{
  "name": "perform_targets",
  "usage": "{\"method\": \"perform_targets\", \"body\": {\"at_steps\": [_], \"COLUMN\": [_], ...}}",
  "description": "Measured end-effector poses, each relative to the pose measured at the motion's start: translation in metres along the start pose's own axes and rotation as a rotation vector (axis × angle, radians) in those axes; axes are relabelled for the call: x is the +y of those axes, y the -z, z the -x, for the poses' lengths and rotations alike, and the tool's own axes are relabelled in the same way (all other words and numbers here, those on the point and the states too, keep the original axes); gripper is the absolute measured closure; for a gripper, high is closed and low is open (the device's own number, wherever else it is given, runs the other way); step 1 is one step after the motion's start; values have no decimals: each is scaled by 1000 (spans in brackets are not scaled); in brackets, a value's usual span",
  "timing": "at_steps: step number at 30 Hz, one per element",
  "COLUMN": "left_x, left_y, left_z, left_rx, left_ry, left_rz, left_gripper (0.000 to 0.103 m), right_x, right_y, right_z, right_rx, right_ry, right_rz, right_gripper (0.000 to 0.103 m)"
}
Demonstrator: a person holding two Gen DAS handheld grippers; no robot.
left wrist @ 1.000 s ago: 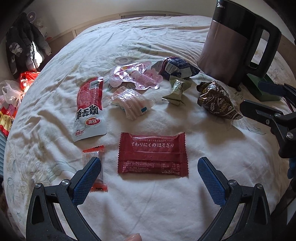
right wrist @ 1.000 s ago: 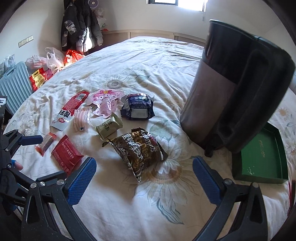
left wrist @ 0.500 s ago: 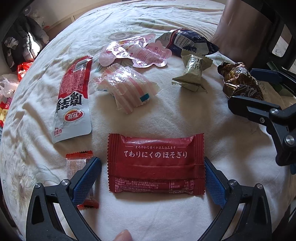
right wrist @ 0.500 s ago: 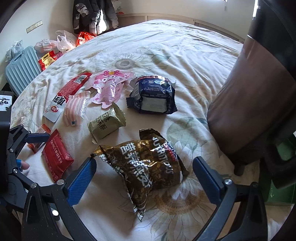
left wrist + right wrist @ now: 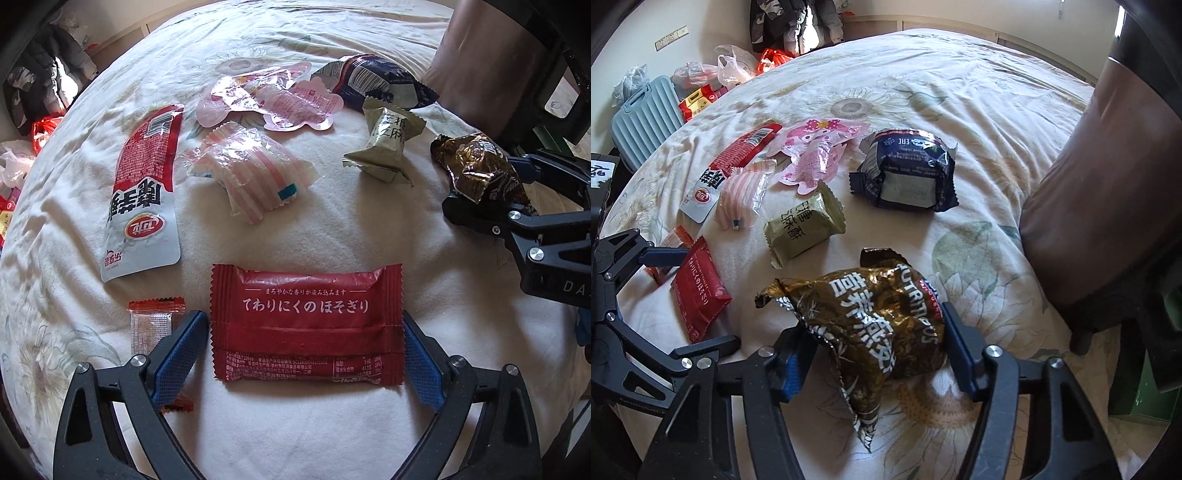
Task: Organize snacks
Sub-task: 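Grasp the red packet with the left tool while the right tool grasps the brown-gold foil bag, then carry the red packet and foil bag over the green tray with both tools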
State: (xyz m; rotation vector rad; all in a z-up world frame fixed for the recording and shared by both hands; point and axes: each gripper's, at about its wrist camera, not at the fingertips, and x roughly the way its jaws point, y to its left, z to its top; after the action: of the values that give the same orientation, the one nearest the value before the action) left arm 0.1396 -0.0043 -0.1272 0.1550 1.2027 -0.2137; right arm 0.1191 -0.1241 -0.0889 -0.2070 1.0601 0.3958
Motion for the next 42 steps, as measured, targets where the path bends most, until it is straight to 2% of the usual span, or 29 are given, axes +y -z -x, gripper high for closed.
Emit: {"method": "perform_targets", "body": {"at_steps": [5, 9, 18, 29, 35, 42], "left_x": [-5, -8, -16, -52, -65, -96], "left_y": [-1, -4, -9, -1, 16, 19], "left_z": [12, 15, 23, 78, 102, 120], "left_rx": [-21, -30, -59, -153, -190, -220], "left_ry": [16, 17, -7, -61, -66, -61], "left_rz": [-12, -25, -9, -42, -79, -151], "left_gripper": [40, 47, 49, 49, 49, 49], "right_x": [0, -2, 1, 2, -4, -19], "right_y": [6, 10, 23, 48, 72, 96], "right_z": [5, 10, 27, 71, 97, 124], "right_rx": [-7, -18, -38, -83, -108, -141], "right_ry": [-2, -3, -13, 9, 33, 58], "right_rz": [-11, -31, -51, -116, -167, -221], "right_gripper": [0, 0, 0, 0, 0, 0]}}
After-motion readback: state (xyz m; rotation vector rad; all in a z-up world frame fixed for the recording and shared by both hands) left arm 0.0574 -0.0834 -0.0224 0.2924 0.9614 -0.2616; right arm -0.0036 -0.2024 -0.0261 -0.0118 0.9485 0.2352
